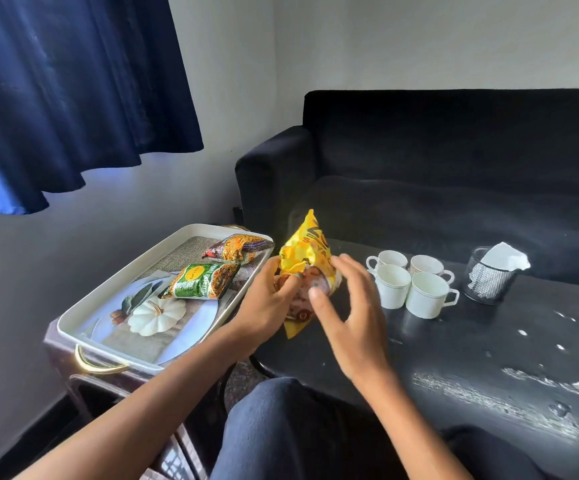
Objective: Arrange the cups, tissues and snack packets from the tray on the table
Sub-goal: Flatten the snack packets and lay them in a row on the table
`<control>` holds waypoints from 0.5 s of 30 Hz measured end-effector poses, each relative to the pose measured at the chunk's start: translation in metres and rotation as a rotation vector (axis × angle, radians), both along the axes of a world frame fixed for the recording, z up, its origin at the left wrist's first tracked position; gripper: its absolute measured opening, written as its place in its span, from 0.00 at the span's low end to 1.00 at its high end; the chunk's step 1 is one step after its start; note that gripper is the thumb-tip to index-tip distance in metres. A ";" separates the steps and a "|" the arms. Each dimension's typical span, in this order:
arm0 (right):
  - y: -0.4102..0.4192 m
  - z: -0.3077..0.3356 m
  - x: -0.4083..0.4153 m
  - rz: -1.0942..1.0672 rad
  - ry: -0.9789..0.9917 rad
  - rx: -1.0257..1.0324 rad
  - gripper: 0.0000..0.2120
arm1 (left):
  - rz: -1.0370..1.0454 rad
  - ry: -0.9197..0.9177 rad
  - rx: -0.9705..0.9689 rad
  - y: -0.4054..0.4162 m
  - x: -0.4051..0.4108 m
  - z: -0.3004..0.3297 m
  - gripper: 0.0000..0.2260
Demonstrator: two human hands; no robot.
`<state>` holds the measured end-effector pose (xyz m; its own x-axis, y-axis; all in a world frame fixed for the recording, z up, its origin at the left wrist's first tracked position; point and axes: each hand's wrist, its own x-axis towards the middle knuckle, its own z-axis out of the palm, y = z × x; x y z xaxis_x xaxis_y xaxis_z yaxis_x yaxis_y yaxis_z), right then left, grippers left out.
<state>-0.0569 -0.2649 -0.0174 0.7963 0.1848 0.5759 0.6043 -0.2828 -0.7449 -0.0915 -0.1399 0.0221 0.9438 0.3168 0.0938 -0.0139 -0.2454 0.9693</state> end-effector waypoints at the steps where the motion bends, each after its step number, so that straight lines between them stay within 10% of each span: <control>1: -0.005 0.001 0.004 0.004 0.060 0.055 0.26 | -0.046 0.016 0.031 0.001 -0.001 0.001 0.10; 7: -0.027 0.002 0.021 0.255 0.522 0.238 0.43 | -0.323 0.149 0.135 -0.004 -0.009 0.001 0.14; 15: -0.027 -0.003 0.021 0.205 0.510 0.286 0.27 | -0.272 0.178 0.071 -0.004 -0.007 -0.003 0.15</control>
<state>-0.0364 -0.2916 -0.0206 0.9490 0.2577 0.1818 0.1734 0.0552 -0.9833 -0.0988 -0.1443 0.0196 0.9965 0.0496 -0.0672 0.0797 -0.3232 0.9430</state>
